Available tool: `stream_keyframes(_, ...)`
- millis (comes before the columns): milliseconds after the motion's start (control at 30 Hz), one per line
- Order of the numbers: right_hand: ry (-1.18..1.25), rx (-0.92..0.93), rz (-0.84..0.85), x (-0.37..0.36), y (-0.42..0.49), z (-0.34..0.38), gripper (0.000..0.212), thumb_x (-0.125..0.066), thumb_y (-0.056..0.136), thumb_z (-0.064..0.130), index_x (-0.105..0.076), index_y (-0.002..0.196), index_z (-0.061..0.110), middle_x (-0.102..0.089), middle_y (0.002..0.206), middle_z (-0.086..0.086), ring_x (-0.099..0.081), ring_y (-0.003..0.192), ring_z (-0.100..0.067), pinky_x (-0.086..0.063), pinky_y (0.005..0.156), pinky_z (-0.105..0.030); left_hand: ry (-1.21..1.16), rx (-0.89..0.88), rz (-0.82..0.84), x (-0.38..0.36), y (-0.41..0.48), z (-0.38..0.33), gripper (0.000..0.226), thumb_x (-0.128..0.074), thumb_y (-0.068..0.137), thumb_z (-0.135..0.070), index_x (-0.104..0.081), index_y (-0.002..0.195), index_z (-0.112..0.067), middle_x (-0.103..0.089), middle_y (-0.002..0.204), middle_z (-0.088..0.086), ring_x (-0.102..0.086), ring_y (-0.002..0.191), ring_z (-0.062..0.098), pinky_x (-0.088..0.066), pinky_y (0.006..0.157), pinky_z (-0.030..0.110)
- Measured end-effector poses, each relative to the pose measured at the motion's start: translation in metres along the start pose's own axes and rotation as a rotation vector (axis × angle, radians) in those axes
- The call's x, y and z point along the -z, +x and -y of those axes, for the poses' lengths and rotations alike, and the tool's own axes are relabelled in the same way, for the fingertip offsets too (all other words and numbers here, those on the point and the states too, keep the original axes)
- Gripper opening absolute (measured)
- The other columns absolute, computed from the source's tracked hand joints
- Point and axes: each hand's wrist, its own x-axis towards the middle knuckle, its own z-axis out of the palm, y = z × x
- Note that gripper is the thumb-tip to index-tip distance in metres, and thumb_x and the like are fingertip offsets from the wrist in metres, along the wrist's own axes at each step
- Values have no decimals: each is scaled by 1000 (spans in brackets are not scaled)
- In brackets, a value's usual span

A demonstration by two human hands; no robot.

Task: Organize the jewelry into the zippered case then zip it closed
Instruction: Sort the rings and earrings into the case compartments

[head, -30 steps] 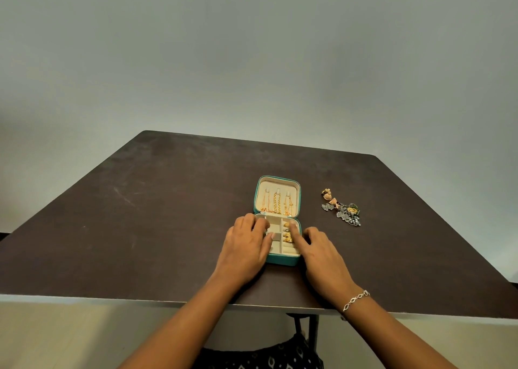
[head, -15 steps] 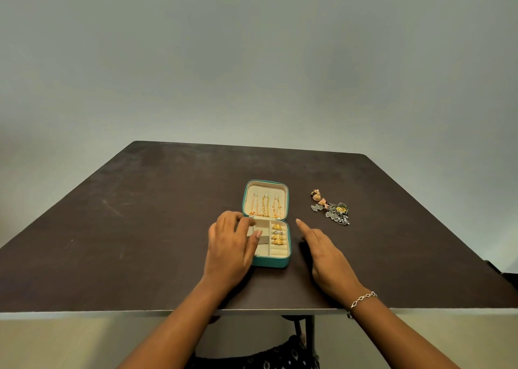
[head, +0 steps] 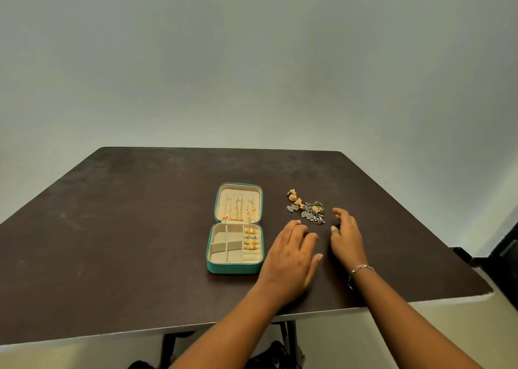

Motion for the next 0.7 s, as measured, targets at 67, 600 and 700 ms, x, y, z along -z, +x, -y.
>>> stream_keyframes(67, 17, -6, -6, 1, 12, -3, 40, -40, 90, -3, -45, 128, 8, -46, 131, -15, -46, 119, -26, -35, 96, -30, -44, 45, 27, -12, 9, -2, 29, -39, 84, -39, -52, 101, -19, -58, 98, 2, -45, 106, 17, -48, 87, 26)
stream_keyframes(600, 39, -37, -21, -19, 93, -18, 9, -65, 82, 20, -71, 86, 15, -63, 95, -9, -58, 90, -23, -41, 78, -29, -85, 303, 158, -65, 50, 12, 31, -73, 67, -29, -55, 90, -15, -59, 88, 3, -60, 80, 19, -51, 62, 25)
stream_keyframes(700, 17, -44, 4, -22, 100, -19, 4, -69, 77, 21, -72, 79, 19, -64, 82, 0, -59, 85, -18, -43, 76, -27, -60, 309, 175, -66, 49, 13, 33, -74, 67, -29, -57, 91, -15, -59, 90, 4, -60, 81, 20, -52, 62, 25)
